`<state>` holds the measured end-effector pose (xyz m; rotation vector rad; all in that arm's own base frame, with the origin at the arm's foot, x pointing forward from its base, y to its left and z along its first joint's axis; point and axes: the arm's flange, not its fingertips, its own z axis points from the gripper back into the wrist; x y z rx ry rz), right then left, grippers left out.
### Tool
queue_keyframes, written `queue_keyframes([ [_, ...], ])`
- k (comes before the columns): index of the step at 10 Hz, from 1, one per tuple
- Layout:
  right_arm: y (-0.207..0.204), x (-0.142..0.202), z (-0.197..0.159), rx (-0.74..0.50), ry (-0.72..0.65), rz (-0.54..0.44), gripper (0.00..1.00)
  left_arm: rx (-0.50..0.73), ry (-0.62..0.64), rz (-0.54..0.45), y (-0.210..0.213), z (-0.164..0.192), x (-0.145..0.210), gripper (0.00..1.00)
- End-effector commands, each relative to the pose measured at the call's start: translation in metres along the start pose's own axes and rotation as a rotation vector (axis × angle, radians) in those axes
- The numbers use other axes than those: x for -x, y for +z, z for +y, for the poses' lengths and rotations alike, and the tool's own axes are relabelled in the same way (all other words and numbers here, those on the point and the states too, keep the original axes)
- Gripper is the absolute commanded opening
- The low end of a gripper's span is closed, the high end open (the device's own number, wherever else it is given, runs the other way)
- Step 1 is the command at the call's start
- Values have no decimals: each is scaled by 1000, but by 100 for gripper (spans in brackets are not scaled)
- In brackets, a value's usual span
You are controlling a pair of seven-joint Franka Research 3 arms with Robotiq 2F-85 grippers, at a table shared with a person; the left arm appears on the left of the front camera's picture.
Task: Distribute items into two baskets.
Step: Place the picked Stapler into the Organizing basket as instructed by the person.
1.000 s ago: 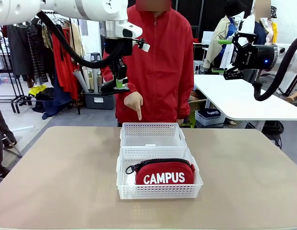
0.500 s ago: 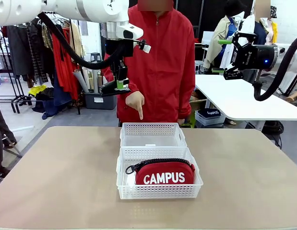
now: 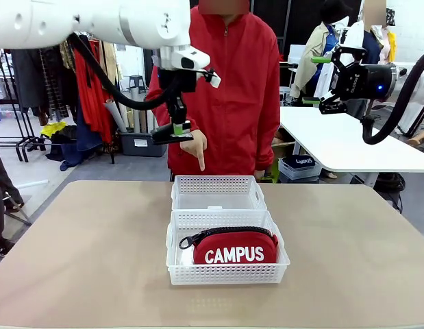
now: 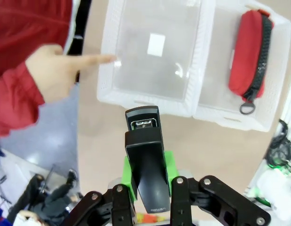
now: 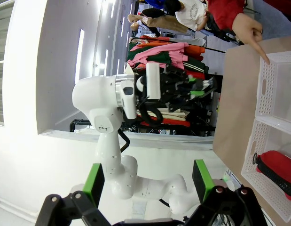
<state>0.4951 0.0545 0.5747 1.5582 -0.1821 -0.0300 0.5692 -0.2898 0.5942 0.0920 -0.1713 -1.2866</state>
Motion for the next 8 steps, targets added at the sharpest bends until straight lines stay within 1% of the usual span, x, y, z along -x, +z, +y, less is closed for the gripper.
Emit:
queue_keyframes([
  [1,-1,0,3,1,6,-4,100,-67,-119,-53,-18,5,-15,0],
  [3,-1,0,3,1,6,-4,100,-43,-187,-39,-48,9,-32,0],
  [4,-1,0,3,1,6,-4,100,-64,-226,-37,-65,10,-41,0],
  [5,-1,0,3,1,6,-4,100,-68,-259,-15,-79,12,-49,0],
  [7,-1,0,3,1,6,-4,100,-61,-301,0,-98,12,-61,0],
  [8,-1,0,3,1,6,-4,100,-35,-317,-17,-106,11,-64,0],
])
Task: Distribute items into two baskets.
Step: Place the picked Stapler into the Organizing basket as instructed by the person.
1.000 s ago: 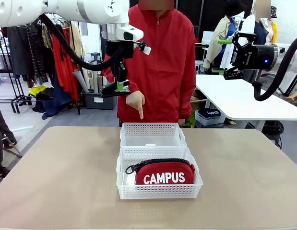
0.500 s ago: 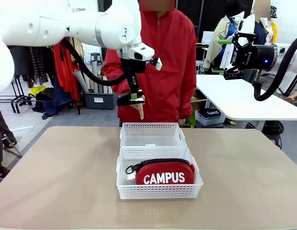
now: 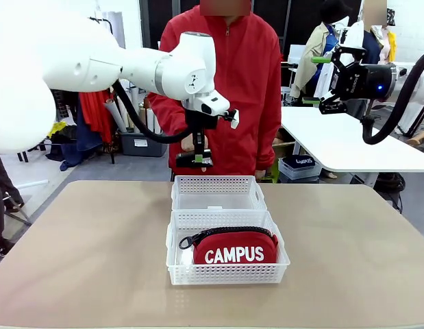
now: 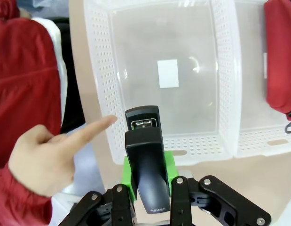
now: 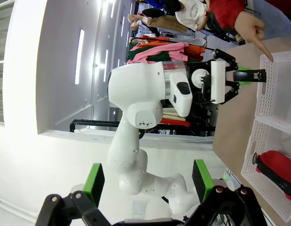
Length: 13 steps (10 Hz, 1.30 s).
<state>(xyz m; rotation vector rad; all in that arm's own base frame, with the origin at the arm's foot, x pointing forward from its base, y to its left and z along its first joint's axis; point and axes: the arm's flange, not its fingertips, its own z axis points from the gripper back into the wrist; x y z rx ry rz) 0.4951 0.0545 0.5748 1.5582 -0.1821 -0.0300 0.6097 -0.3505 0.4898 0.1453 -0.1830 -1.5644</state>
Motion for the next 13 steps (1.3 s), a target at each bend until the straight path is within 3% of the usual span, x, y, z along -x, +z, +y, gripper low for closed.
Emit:
queue_keyframes([
  [1,-1,0,3,1,6,-4,100,-4,-29,-42,-6,8,-7,0],
  [7,-1,0,3,1,6,-4,100,156,-8,-86,-77,-3,-41,0],
  [13,-1,0,3,1,6,-4,100,149,-13,-77,-93,-12,-38,0],
])
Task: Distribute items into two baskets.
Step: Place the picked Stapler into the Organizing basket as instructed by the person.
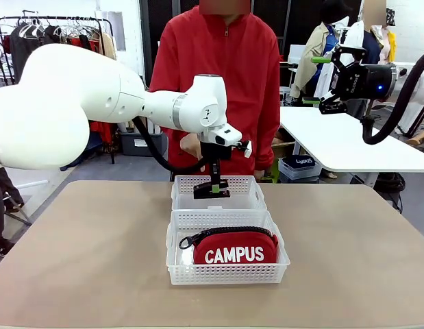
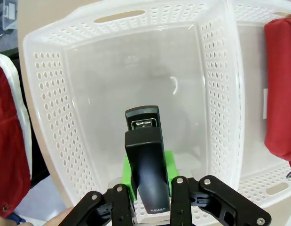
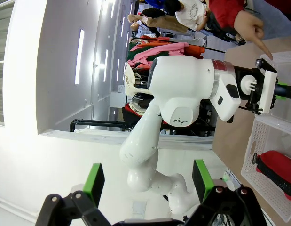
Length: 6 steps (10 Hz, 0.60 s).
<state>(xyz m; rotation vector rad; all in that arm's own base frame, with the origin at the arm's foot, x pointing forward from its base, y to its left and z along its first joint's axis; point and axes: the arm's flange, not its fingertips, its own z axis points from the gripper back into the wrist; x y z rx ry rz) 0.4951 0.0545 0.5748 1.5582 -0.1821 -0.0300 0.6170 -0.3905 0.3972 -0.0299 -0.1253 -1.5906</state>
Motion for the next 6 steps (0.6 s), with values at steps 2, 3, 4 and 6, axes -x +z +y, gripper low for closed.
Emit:
queue_keyframes([
  [2,-1,0,3,1,6,-4,100,-12,-44,17,-14,1,-3,0],
  [3,-1,0,3,1,6,-4,100,-29,-54,12,-21,2,-6,0],
  [4,-1,0,3,1,6,-4,100,-40,-52,20,-29,4,-8,0],
  [6,-1,0,3,1,6,-4,100,-50,-51,42,-42,7,-8,0],
])
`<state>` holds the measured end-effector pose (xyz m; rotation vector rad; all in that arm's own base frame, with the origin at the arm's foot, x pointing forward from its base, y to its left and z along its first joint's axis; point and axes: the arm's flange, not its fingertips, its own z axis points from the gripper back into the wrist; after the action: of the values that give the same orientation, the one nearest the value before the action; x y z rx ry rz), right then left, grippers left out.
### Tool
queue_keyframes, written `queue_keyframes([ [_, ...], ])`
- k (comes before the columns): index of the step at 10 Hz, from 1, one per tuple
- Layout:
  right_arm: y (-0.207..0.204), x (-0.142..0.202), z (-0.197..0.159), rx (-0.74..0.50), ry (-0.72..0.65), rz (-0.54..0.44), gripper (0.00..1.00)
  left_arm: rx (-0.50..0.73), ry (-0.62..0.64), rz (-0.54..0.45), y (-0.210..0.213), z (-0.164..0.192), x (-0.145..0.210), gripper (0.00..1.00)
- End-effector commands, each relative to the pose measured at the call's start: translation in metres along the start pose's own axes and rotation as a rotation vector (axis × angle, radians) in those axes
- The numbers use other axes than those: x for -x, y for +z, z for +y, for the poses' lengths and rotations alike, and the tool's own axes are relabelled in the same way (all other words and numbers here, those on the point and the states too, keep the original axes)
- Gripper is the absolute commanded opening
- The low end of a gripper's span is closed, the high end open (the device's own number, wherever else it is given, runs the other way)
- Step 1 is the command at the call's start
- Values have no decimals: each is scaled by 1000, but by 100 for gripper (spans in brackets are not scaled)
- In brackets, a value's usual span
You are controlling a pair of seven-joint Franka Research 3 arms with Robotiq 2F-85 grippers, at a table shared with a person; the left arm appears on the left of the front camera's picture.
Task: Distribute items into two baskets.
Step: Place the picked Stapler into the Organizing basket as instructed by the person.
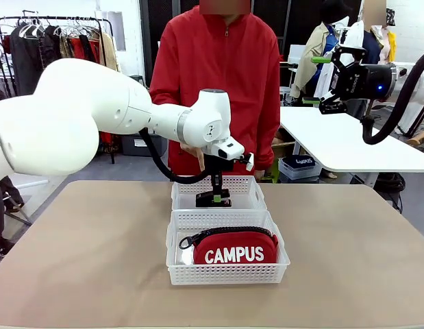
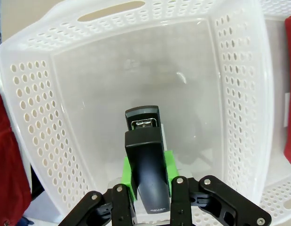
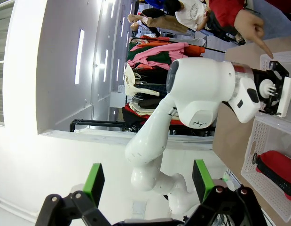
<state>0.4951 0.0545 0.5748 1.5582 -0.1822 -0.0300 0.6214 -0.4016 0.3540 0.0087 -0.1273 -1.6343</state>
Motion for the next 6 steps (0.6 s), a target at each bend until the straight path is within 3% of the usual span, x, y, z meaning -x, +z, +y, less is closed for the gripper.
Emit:
queue_keyframes([
  [1,-1,0,3,1,6,-4,100,-31,-6,36,-2,6,-2,0],
  [3,-1,0,3,1,6,-4,100,-27,11,36,-8,7,-4,0],
  [4,-1,0,3,1,6,-4,100,-23,14,41,-10,7,-5,15],
  [6,-1,0,3,1,6,-4,100,-20,13,41,-11,7,-5,55],
])
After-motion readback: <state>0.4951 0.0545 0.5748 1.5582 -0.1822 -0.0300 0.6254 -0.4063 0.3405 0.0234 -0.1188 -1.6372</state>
